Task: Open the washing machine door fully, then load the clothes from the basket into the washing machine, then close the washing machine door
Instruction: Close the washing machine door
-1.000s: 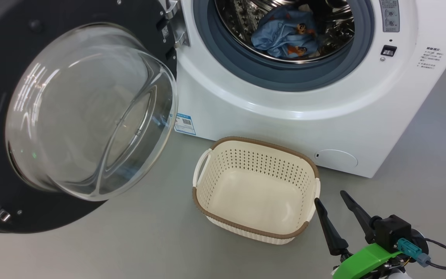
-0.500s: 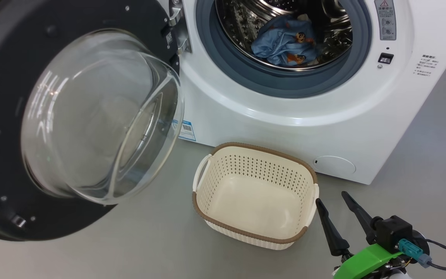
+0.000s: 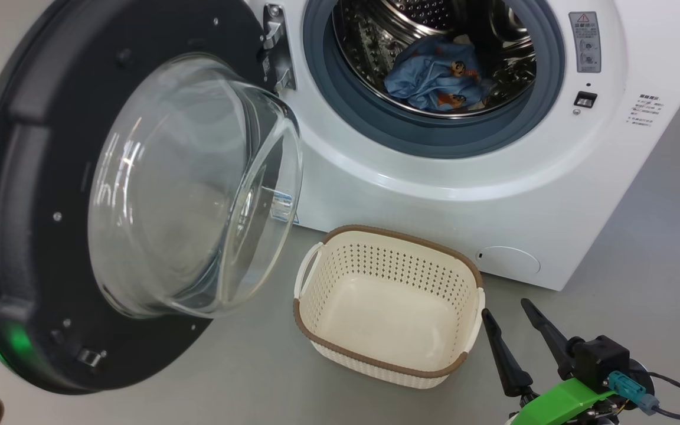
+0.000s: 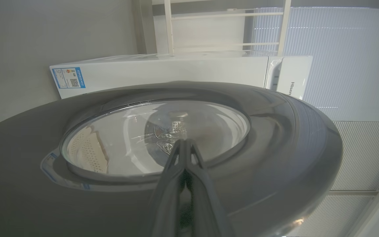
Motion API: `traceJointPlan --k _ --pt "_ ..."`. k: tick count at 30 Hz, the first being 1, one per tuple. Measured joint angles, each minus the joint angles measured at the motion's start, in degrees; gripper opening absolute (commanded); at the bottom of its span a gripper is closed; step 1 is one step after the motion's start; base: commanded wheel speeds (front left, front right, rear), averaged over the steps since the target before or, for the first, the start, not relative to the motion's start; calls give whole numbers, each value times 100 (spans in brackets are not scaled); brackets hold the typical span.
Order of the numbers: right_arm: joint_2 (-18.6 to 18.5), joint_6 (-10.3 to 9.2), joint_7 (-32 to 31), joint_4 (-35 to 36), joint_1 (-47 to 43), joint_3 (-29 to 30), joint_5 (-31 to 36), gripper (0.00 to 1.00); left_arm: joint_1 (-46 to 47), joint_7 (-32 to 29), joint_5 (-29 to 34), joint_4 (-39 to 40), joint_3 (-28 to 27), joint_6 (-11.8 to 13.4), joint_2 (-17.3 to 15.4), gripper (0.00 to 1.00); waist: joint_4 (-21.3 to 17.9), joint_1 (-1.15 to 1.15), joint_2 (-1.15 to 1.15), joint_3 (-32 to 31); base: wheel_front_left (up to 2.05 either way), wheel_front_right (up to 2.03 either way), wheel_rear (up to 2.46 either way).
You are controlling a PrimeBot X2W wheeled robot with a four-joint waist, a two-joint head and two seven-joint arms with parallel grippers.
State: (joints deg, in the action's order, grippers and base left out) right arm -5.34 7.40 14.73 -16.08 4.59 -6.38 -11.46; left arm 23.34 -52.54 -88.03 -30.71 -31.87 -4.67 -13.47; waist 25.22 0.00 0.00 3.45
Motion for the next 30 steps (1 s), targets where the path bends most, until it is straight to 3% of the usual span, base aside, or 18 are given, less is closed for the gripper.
traceJointPlan --k 13,18,30 --pt "90 0 0 99 -133 158 -30 100 -1200 -300 -62 2459 245 715 857 0 -209 0 0 -119 0 0 0" --pt "130 0 0 126 -135 176 -30 100 -1620 -267 -54 3262 553 846 1043 0 -354 0 0 -148 0 0 0" --pt "136 0 0 162 -264 186 -30 100 -1841 826 -182 3864 1812 1048 1095 0 -752 0 0 -204 0 0 0"
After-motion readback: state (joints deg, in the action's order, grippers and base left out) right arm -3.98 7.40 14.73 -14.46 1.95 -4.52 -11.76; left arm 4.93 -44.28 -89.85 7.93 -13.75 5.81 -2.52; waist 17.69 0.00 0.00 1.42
